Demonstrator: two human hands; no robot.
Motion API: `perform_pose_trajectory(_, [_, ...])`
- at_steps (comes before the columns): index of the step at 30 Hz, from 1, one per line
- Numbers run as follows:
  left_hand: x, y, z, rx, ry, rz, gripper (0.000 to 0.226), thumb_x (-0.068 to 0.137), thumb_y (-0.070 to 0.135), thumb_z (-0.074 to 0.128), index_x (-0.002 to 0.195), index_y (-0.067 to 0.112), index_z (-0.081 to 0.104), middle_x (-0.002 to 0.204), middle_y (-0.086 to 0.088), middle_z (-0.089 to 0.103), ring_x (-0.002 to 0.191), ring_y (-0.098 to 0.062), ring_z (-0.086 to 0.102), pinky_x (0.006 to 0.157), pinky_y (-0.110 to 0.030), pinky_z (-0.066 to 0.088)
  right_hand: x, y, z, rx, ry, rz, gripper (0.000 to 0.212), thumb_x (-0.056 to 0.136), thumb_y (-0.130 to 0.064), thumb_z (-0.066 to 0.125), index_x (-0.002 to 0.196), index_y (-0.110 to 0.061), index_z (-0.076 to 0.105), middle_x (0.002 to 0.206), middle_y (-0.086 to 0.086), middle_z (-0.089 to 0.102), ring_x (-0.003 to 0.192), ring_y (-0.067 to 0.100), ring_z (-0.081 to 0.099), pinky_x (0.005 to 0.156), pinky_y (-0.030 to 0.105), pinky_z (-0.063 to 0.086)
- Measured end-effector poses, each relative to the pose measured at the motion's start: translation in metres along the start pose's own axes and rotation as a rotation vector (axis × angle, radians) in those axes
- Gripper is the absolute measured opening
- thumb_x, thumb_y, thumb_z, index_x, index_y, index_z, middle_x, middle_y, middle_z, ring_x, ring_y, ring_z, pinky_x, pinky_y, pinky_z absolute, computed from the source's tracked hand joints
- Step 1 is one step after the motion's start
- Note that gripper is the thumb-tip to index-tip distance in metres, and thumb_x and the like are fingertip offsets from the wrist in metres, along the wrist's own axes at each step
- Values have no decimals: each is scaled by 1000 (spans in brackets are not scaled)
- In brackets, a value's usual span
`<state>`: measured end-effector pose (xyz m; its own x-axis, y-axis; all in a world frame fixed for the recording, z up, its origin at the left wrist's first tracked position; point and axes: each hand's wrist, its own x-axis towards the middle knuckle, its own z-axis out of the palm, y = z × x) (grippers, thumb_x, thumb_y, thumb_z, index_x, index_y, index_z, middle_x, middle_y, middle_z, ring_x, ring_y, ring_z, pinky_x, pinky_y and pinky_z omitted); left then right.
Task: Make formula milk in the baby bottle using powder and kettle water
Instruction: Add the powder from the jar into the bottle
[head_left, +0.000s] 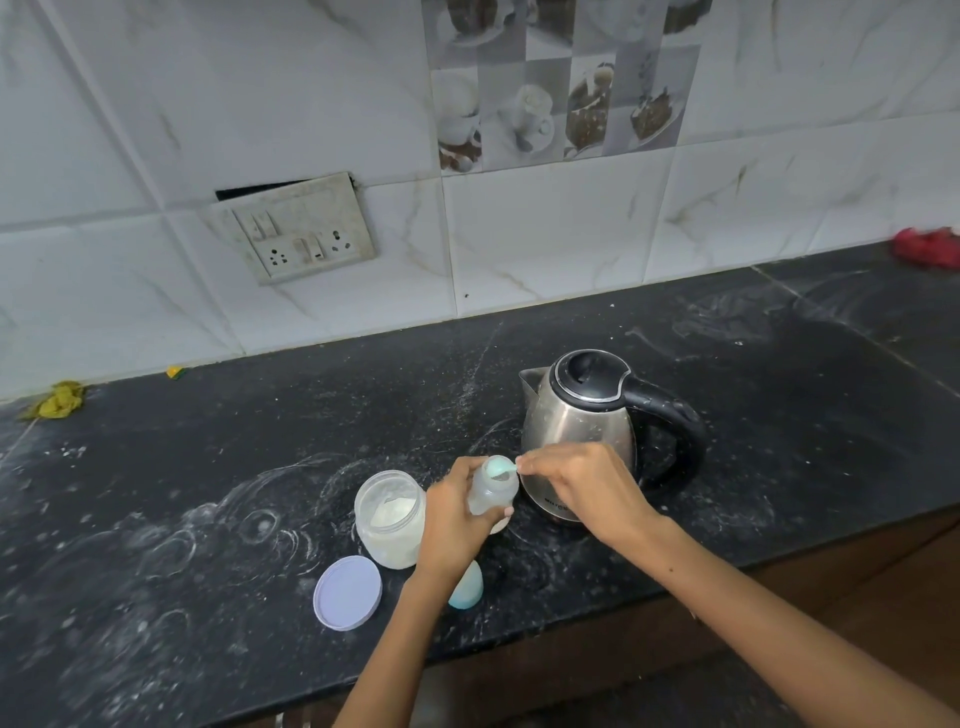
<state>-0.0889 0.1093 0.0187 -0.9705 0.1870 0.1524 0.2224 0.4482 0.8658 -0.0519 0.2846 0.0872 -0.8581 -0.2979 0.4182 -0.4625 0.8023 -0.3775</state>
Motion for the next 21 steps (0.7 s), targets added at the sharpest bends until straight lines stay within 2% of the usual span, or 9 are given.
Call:
perform_pose_trajectory(3, [0, -1, 0, 24, 21, 18, 54, 65, 12, 85, 111, 21, 58, 105, 11, 69, 99, -11, 64, 90, -36, 52, -1, -3, 0, -1, -51, 17, 34, 78, 11, 69, 103, -10, 77, 95, 12, 77, 85, 27, 75, 74, 40, 61])
perform_pose_trajectory(5, [0, -1, 0, 19, 15, 18, 55, 64, 11, 85, 112, 20, 59, 106, 10, 69, 100, -12, 64, 89, -36, 52, -4, -1, 1, -14, -4, -21, 33, 75, 13, 71, 100, -8, 78, 97, 12, 78, 87, 26, 75, 74, 39, 62])
perform_pose_trajectory(9, [0, -3, 0, 50, 14, 39, 54, 65, 13, 86, 112, 20, 59, 105, 9, 69, 98, -13, 65, 87, -34, 52, -4, 0, 0, -15, -48, -14, 34, 79, 11, 68, 103, -11, 77, 97, 12, 77, 85, 29, 74, 74, 41, 61])
perform_pose_trajectory(16, [0, -4, 2, 57, 5, 45, 54, 65, 13, 85, 111, 21, 59, 106, 9, 69, 98, -13, 64, 86, -33, 52, -4, 3, 1, 5, -8, -9, 32, 73, 15, 72, 95, -6, 79, 93, 14, 78, 83, 30, 75, 70, 42, 63])
perform_pose_trajectory(21, [2, -6, 3, 78, 5, 48, 54, 64, 13, 85, 111, 21, 60, 105, 10, 69, 96, -12, 64, 84, -30, 51, -5, 5, 1, 23, -21, -7, 33, 75, 15, 71, 98, -7, 78, 94, 15, 77, 84, 30, 75, 72, 42, 62])
